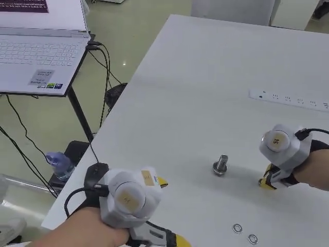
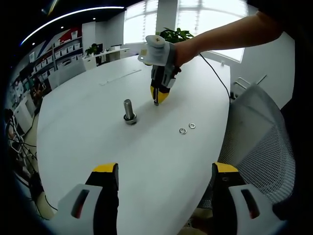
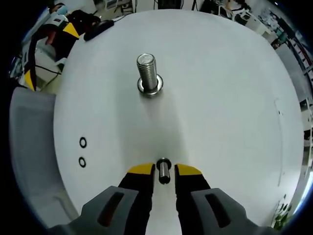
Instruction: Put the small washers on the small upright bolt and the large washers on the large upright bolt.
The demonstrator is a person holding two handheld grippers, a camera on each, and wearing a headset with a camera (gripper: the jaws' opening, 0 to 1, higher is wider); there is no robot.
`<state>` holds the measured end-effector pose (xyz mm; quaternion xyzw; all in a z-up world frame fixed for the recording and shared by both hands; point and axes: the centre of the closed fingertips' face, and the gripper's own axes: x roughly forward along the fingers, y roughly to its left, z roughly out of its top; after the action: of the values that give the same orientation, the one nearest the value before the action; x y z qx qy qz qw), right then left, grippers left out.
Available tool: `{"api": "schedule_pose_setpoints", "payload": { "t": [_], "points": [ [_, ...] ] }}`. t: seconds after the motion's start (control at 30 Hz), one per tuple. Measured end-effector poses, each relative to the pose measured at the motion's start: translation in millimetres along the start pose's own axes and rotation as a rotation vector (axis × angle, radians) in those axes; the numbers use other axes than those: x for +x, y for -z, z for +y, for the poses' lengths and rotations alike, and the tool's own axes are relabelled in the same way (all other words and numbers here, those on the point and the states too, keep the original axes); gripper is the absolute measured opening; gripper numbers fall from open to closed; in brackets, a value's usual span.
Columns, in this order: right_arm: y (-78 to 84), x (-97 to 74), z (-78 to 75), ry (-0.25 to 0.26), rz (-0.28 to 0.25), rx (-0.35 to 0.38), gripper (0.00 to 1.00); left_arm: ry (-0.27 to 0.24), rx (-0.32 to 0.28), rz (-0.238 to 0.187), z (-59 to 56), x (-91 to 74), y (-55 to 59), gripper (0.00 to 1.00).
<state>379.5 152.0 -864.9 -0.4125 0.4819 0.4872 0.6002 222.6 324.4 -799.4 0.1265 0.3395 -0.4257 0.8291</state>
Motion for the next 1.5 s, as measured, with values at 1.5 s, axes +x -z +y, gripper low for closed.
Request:
{"api": "schedule_pose_setpoints", "payload": {
  "t": [1.5],
  "points": [
    [2.1, -52.0, 66.0, -0.010, -0.105, 0.008, 0.24, -0.026, 0.034, -0.022, -7.9, -6.6, -12.4, 0.78]
  ]
}}
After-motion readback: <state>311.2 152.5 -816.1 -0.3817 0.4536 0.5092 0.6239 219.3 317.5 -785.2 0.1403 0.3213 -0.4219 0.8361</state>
